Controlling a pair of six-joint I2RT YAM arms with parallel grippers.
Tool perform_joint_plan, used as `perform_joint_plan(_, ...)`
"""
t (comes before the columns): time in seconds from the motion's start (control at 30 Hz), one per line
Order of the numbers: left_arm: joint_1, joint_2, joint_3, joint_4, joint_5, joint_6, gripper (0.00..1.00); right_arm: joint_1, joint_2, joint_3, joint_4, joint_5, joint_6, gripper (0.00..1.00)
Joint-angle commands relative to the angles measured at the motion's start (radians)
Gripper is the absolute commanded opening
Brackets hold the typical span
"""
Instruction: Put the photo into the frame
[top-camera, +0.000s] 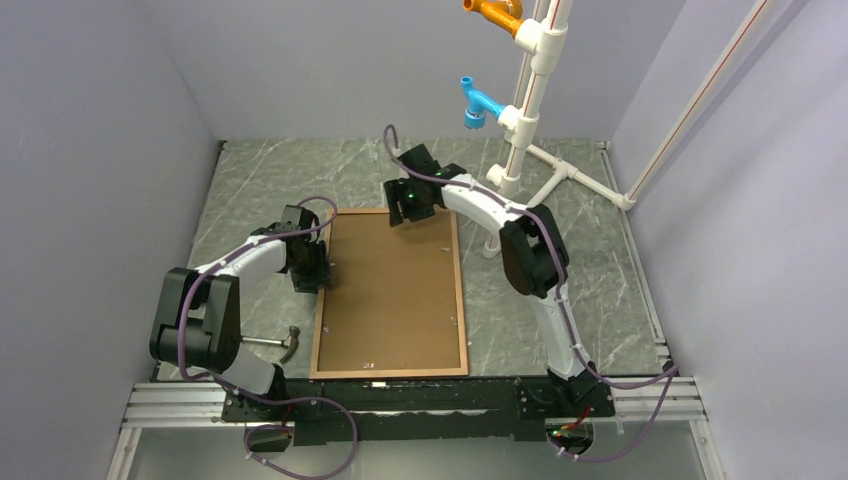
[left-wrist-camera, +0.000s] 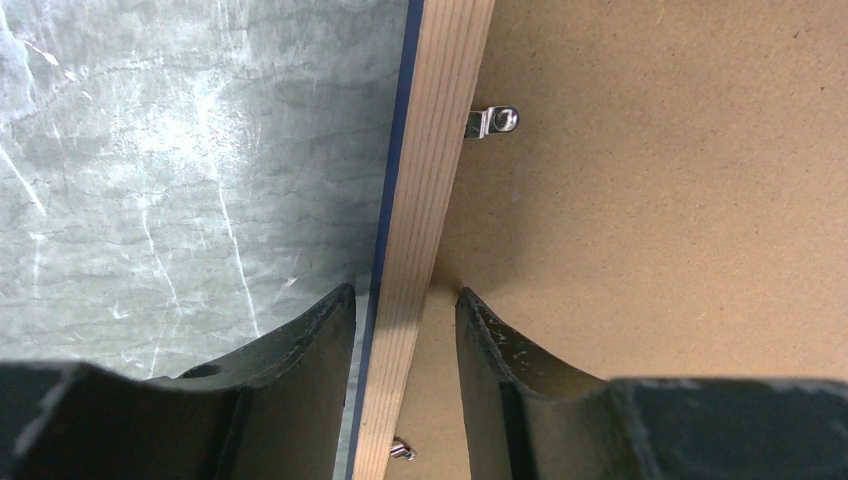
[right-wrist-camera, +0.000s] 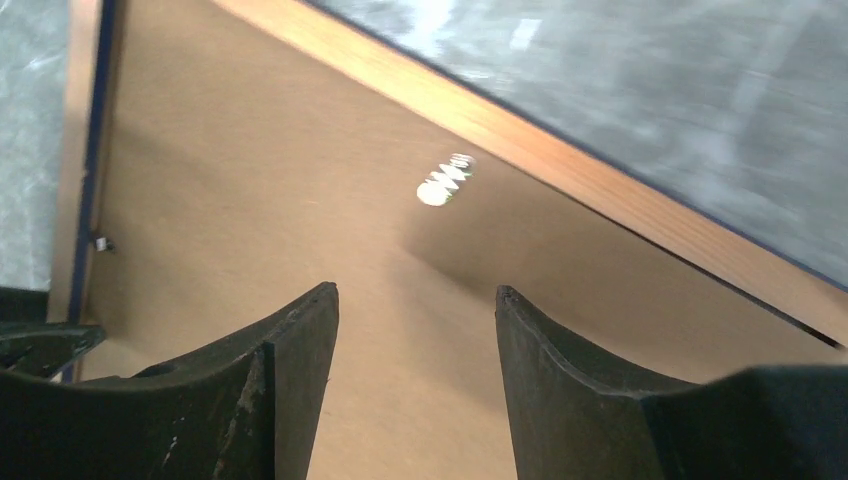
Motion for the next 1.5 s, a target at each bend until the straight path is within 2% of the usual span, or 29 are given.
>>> perform_joint_plan(0.0, 0.002, 0.037, -0.009, 0.005, -0.038, 0.019, 0.46, -0.051, -0.117, -0.069, -0.026, 0.127, 0.043, 0.61)
perform_joint_plan(0.2, 0.002, 0.045, -0.009, 0.008, -0.037, 0.018, 0.46, -0.073, -0.142, -0.203, -0.007, 0.156, 0.066, 0.61)
perform_joint_plan(0.47, 0.002, 0.049, -0.012, 0.011, -0.037, 0.016, 0.46, -0.059, 0.007, -0.171, -0.056, 0.127, 0.056, 0.62)
perform_joint_plan(0.63, 0.002, 0.044, -0.011, 0.008, -0.039, 0.015, 0.46, -0.047, 0.010, -0.205, -0.044, 0.120, 0.063, 0.63)
perform_joint_plan(0.83, 0.002, 0.039, -0.004, -0.003, -0.041, 0.015, 0.46, -0.038, -0.066, -0.227, -0.050, 0.115, 0.059, 0.65)
perform_joint_plan(1.0, 0.002, -0.001, -0.008, -0.002, -0.012, 0.008, 0.48, -0.001, -0.198, -0.256, -0.070, 0.143, 0.056, 0.70)
perform_joint_plan(1.1, 0.002, -0.052, -0.007, -0.002, 0.017, -0.004, 0.56, 0.024, -0.277, -0.301, -0.079, 0.169, 0.058, 0.74)
perform_joint_plan(1.3, 0.002, -0.185, 0.015, -0.058, -0.021, -0.025, 0.78, 0.070, -0.427, -0.473, -0.053, 0.177, 0.079, 0.75)
perform_joint_plan(1.47, 0.001, -0.307, -0.014, -0.109, -0.026, -0.048, 0.84, 0.149, -0.456, -0.603, -0.052, 0.215, 0.107, 0.75)
